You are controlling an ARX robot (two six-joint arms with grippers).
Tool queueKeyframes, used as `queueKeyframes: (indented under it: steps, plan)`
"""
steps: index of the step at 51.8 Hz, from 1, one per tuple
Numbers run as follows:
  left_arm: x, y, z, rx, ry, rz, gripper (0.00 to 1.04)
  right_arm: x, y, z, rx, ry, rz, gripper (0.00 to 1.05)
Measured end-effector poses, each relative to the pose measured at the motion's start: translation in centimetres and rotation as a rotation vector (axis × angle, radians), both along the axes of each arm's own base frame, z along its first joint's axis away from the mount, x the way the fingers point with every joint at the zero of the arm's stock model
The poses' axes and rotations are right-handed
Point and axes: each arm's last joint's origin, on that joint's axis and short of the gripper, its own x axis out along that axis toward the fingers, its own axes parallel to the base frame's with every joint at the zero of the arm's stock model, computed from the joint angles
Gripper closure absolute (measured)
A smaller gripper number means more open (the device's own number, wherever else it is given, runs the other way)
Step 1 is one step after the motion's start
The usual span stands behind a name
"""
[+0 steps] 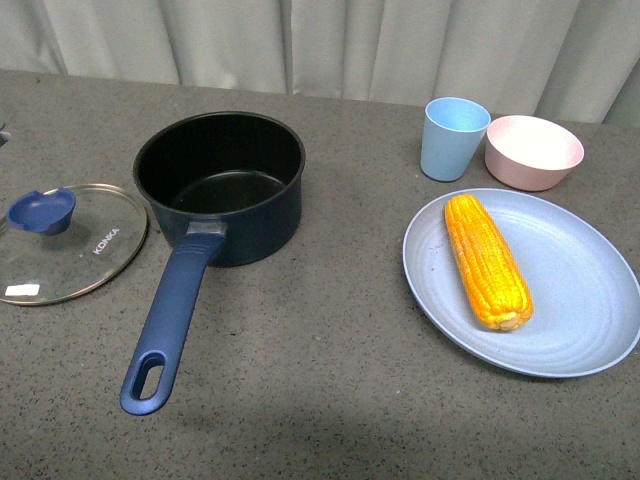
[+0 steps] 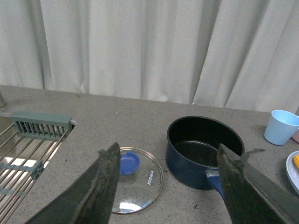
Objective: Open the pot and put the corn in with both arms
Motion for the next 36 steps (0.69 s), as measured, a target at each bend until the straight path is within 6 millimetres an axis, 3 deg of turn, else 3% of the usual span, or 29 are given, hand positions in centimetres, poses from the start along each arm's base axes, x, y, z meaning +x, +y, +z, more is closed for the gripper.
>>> queueKeyframes:
  steps: [4,9,14,22,30,36]
  plan:
    - [0.0,0.0,0.0,0.0,0.0,0.0,0.24,2.0,0.5,1.1,-0.025,0.041,0.007,0.09]
    - [0.0,0.0,0.0,0.003,0.0,0.0,0.05,6.6,1.7,2.3,-0.008,0.148,0.032,0.09]
    - [0.0,0.0,0.0,0.002,0.0,0.0,0.06,11.4,3.4,1.3,0.027,0.293,0.07,0.09]
    - [0.0,0.0,0.0,0.002,0.0,0.0,0.06,16.0,5.5,-1.2,0.052,0.466,0.089,0.09]
    - [0.0,0.0,0.0,0.002,0.0,0.0,0.06,19.0,7.2,-4.1,0.027,0.644,0.057,0.09]
    - [0.0,0.0,0.0,0.002,0.0,0.0,0.06,20.5,7.9,-5.1,0.028,0.724,0.029,0.09]
